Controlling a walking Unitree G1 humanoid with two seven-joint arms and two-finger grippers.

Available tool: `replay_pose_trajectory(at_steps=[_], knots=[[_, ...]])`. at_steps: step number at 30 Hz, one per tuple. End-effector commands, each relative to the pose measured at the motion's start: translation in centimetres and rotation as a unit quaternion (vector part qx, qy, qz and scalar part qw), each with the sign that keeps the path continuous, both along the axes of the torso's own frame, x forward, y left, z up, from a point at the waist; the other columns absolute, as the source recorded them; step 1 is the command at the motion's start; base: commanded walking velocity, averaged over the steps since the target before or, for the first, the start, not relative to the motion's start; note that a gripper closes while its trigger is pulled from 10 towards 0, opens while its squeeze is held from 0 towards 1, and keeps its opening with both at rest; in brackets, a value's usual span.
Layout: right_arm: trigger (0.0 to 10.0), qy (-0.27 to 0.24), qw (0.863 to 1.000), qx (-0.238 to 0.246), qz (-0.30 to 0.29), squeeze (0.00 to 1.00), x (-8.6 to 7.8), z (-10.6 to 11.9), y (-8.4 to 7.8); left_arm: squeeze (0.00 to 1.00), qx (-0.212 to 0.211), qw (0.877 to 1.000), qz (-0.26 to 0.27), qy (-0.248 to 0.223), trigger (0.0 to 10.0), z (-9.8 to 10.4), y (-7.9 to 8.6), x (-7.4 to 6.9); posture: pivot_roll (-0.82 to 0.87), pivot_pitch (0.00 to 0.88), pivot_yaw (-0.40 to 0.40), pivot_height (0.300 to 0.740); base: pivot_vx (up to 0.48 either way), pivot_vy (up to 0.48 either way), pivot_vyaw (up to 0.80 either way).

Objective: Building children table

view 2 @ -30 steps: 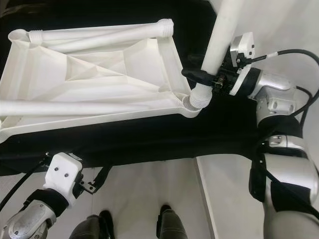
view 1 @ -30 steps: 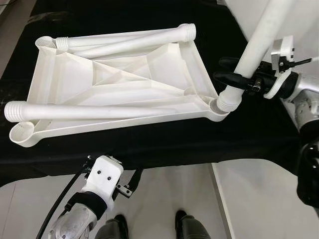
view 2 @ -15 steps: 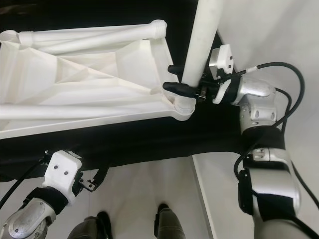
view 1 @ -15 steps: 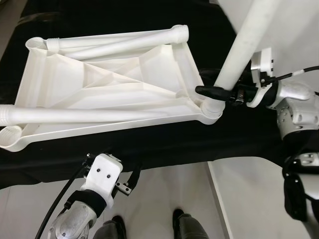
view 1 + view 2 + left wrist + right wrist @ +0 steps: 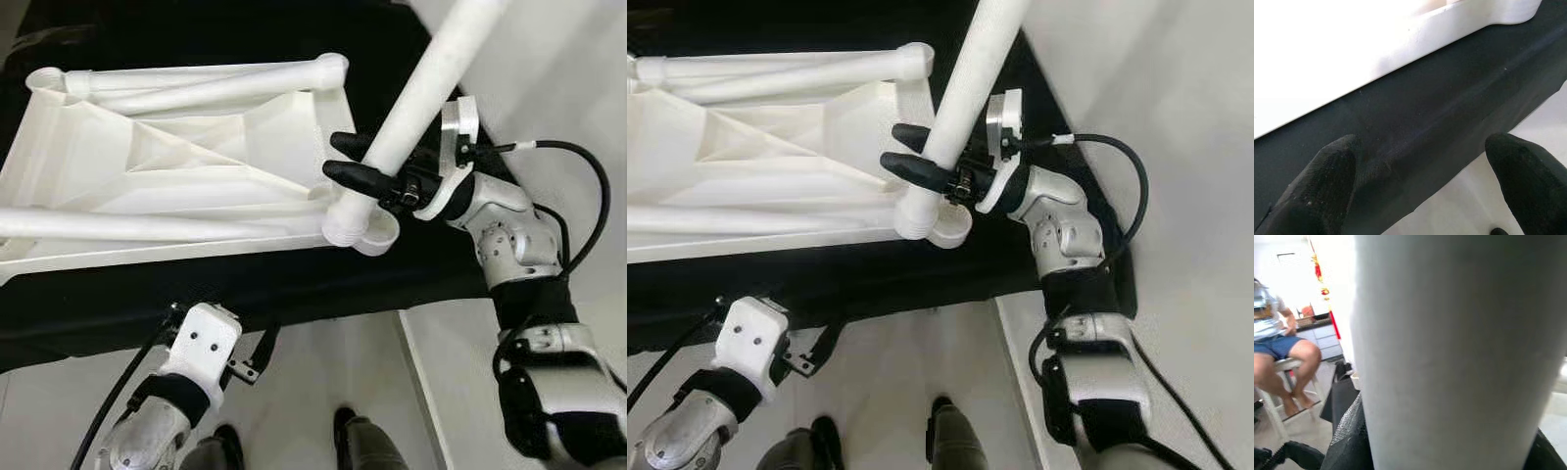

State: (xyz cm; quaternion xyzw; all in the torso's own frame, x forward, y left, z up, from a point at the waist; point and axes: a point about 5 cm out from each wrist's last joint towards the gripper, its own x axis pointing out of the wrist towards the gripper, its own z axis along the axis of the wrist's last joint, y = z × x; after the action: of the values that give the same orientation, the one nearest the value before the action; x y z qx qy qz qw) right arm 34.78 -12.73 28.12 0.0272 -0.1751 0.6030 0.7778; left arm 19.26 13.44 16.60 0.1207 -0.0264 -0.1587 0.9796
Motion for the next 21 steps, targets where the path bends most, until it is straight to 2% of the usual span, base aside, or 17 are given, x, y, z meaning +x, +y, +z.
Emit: replay_pose_trajectory(at_steps=[1, 2, 4, 5, 7, 8, 11, 12, 14, 15, 17, 18, 20, 21], knots=[[10.0, 0.009, 1.000, -0.002, -0.004, 0.00, -0.2, -0.7, 1.1, 0.00, -0.001, 1.000, 0.002, 0.015, 10.0, -0.6, -0.1, -0.2, -0.20, 0.313, -0.066, 0.740, 0.000, 0.000, 0.00], [10.0, 0.010, 1.000, -0.006, -0.011, 0.00, -0.4, -1.1, 2.2, 0.00, -0.002, 1.000, 0.002, 0.015, 10.0, -0.7, -0.1, -0.2, -0.20, 0.311, -0.067, 0.740, 0.000, 0.000, 0.00], [10.0, 0.010, 1.000, -0.006, -0.011, 0.00, -0.4, -1.1, 2.2, 0.00, -0.002, 1.000, 0.002, 0.015, 10.0, -0.7, -0.1, -0.2, -0.20, 0.311, -0.067, 0.740, 0.000, 0.000, 0.00], [10.0, 0.007, 1.000, -0.013, -0.015, 0.00, -0.5, -1.4, 2.8, 0.00, -0.003, 1.000, 0.002, 0.015, 10.0, -0.7, -0.2, -0.2, -0.20, 0.309, -0.069, 0.740, 0.000, 0.000, 0.00], [10.0, -0.002, 0.999, -0.020, -0.025, 0.00, -0.2, -1.1, 2.4, 0.00, -0.004, 1.000, 0.002, 0.015, 10.0, -0.7, -0.2, -0.2, -0.20, 0.305, -0.072, 0.740, 0.000, 0.000, 0.00], [10.0, -0.011, 0.999, -0.028, -0.034, 0.00, 0.0, -0.6, 1.5, 0.00, -0.005, 1.000, 0.002, 0.015, 10.0, -0.7, -0.3, -0.2, -0.21, 0.302, -0.073, 0.740, 0.000, 0.000, 0.00], [10.0, -0.011, 0.999, -0.028, -0.034, 0.00, 0.0, -0.6, 1.5, 0.00, -0.005, 1.000, 0.002, 0.015, 10.0, -0.7, -0.3, -0.2, -0.21, 0.302, -0.073, 0.740, 0.000, 0.000, 0.00], [10.0, -0.016, 0.999, -0.032, -0.042, 0.00, 0.2, -0.2, 0.8, 0.00, -0.006, 1.000, 0.002, 0.015, 10.0, -0.8, -0.3, -0.2, -0.21, 0.302, -0.073, 0.740, 0.000, 0.000, 0.00], [10.0, -0.016, 0.999, -0.032, -0.042, 0.00, 0.2, -0.2, 0.8, 0.00, -0.006, 1.000, 0.002, 0.015, 10.0, -0.8, -0.3, -0.2, -0.21, 0.302, -0.073, 0.740, 0.000, 0.000, 0.00], [10.0, -0.031, 0.997, -0.053, -0.037, 0.00, 0.0, 0.5, -1.1, 0.00, -0.006, 1.000, 0.001, 0.015, 10.0, -0.7, -0.3, -0.2, -0.21, 0.300, -0.073, 0.740, 0.000, 0.000, 0.00], [10.0, -0.031, 0.997, -0.053, -0.037, 0.00, 0.0, 0.5, -1.1, 0.00, -0.006, 1.000, 0.001, 0.015, 10.0, -0.7, -0.3, -0.2, -0.21, 0.300, -0.073, 0.740, 0.000, 0.000, 0.00], [10.0, -0.042, 0.995, -0.079, -0.033, 0.00, -0.3, 1.1, -3.0, 0.00, -0.007, 1.000, -0.001, 0.016, 10.0, -0.7, -0.3, -0.2, -0.21, 0.301, -0.067, 0.740, 0.000, 0.000, 0.00], [10.0, -0.042, 0.995, -0.079, -0.033, 0.00, -0.3, 1.1, -3.0, 0.00, -0.007, 1.000, -0.001, 0.016, 10.0, -0.7, -0.3, -0.2, -0.21, 0.301, -0.067, 0.740, 0.000, 0.000, 0.00], [10.0, -0.046, 0.993, -0.102, -0.026, 0.00, -0.7, 1.5, -4.6, 0.00, -0.008, 1.000, -0.004, 0.017, 10.0, -0.7, -0.3, -0.1, -0.21, 0.303, -0.064, 0.740, 0.000, 0.000, 0.00]])
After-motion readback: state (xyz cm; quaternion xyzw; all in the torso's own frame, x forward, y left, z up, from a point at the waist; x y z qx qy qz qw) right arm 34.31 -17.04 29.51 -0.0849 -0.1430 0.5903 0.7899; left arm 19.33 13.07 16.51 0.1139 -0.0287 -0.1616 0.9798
